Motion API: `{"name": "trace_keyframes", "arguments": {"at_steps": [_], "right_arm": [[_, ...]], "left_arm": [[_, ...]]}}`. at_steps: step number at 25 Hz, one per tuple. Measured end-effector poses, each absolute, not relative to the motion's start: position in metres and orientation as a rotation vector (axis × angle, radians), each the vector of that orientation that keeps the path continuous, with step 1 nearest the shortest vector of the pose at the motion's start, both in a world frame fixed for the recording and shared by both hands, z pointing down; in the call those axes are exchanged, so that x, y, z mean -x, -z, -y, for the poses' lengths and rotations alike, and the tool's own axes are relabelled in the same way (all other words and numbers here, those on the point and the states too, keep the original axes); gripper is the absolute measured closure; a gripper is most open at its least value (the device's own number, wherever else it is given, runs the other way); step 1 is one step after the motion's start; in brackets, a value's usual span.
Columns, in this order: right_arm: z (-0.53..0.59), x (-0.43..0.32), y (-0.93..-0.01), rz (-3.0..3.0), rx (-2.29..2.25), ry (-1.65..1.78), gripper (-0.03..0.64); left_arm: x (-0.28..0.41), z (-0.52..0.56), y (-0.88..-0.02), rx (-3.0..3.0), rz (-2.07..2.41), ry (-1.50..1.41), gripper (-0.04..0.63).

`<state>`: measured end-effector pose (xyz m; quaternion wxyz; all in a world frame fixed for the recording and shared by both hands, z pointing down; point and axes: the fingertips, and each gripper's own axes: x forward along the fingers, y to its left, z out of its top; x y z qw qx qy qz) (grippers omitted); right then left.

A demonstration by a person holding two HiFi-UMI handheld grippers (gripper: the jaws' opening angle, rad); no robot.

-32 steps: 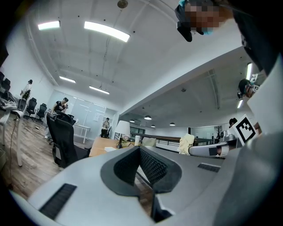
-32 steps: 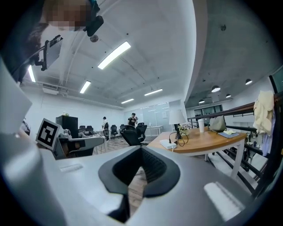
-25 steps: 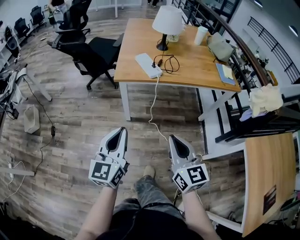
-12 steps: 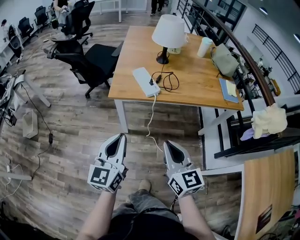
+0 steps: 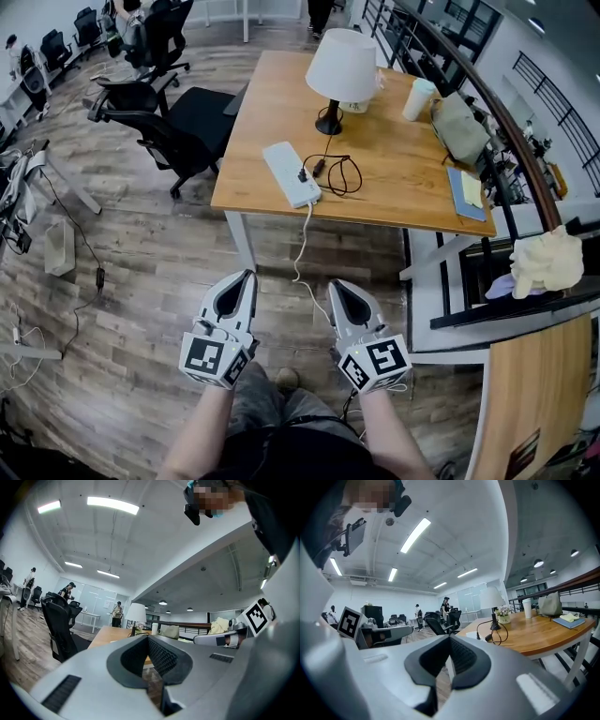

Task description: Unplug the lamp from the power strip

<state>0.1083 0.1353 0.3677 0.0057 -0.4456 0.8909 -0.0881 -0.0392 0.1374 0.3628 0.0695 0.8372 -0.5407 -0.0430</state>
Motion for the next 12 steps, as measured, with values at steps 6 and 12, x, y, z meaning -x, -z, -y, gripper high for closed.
{"name": "trace_keyframes", "arguments": {"at_steps": [6,12], "right_arm": [[-0.103,-0.100,-0.369,-2.800,1.363,0.290,0.609],[-0.052,-0.091,-0.367,-2.795,1.379,0.295,0.609]], "left_arm": [[0.044,-0.104,-0.367,-2.509,1.635,0.126,0.597],[0.034,-0.044,-0.362,-2.587,1.532,0.128,0.597]]}}
